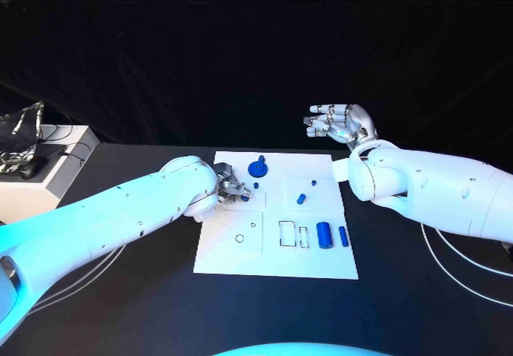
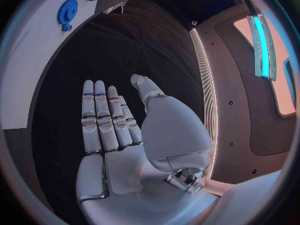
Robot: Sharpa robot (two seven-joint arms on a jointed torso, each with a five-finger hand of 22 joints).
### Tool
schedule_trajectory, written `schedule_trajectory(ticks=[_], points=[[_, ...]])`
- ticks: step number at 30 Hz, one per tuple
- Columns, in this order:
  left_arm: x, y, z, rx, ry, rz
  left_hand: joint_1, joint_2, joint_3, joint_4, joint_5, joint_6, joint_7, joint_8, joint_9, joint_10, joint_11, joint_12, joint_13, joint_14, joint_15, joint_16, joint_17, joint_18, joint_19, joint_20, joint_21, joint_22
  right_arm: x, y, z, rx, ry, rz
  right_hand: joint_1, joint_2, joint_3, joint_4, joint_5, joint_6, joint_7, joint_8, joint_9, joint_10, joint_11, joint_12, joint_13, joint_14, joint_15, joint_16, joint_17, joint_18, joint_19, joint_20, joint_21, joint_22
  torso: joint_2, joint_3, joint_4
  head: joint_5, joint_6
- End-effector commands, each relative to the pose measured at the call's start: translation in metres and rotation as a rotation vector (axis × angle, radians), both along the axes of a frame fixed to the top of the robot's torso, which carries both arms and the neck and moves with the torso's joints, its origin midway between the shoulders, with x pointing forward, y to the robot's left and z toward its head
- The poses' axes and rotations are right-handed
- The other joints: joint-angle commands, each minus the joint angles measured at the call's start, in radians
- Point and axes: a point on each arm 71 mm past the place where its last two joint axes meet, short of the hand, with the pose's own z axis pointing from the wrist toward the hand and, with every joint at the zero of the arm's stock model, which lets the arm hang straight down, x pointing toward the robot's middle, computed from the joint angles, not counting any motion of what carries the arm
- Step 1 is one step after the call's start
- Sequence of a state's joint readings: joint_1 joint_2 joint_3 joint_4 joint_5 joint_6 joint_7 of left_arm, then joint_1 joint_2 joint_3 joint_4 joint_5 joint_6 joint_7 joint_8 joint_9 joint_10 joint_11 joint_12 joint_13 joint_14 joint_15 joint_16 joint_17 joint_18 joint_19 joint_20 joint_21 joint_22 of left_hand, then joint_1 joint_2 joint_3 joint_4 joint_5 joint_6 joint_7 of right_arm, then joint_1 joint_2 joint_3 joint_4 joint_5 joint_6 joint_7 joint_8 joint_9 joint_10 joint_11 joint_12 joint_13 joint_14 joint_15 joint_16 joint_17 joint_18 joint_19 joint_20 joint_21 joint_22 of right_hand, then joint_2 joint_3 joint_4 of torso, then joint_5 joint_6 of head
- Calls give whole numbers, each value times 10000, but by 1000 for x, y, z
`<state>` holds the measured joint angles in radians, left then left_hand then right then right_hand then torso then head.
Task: Assemble the parts on the task board
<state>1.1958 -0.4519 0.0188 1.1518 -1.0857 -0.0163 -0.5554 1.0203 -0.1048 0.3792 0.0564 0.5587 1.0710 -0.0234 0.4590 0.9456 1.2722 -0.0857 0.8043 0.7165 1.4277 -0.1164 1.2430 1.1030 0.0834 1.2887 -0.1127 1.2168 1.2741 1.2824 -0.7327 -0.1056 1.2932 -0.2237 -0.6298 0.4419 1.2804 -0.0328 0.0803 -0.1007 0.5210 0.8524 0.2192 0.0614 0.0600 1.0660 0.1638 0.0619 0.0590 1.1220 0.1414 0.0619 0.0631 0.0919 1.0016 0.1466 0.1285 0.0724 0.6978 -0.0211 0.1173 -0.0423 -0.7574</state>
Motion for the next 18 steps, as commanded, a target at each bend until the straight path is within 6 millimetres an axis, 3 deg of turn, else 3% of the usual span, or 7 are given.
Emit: schedule_trajectory(ticks=[1, 7, 18], points=[[-5, -3, -7, 39, 365, -173, 324, 21, 1203, -1278, -8, -76, 21, -18, -40, 4, 35, 13, 2, -20, -22, 21, -32, -143, 25, 52, -64, 18, 0, 1, 0, 28, -14, 192, -3, 61, 2, -78, 63, -73, 3, -57, -13, -50, 12, -14, -13, -83, -17, -10, -12, 59, -59, 21, 53, -15, 0, -2, 8, -2, 10], [-4, -2, -7, 14, 314, -145, 484, 12, 1336, -1321, -8, -161, 79, -47, -57, -52, 67, -2, -15, -39, 1, -28, -85, -115, -18, 91, -126, 3, 0, 1, 0, 30, -2, 199, -29, 61, 0, -84, 81, -87, 4, -58, -13, -54, 15, -15, -13, -92, -13, -11, -12, 59, -69, 25, 54, -15, -1, 2, 2, 3, 28], [-3, 0, -7, 181, 251, -224, 1116, -220, 1275, -913, -68, -232, 143, -62, -154, -167, 115, 72, -125, -47, 60, -68, -67, 20, -87, 334, -292, 68, 0, 1, -1, 37, 24, 216, -58, 76, -11, -61, 96, -105, 7, -59, -15, -62, 18, -14, -13, -98, -10, -12, -12, 59, -74, 28, 55, -15, 14, 7, -2, 2, 29]])
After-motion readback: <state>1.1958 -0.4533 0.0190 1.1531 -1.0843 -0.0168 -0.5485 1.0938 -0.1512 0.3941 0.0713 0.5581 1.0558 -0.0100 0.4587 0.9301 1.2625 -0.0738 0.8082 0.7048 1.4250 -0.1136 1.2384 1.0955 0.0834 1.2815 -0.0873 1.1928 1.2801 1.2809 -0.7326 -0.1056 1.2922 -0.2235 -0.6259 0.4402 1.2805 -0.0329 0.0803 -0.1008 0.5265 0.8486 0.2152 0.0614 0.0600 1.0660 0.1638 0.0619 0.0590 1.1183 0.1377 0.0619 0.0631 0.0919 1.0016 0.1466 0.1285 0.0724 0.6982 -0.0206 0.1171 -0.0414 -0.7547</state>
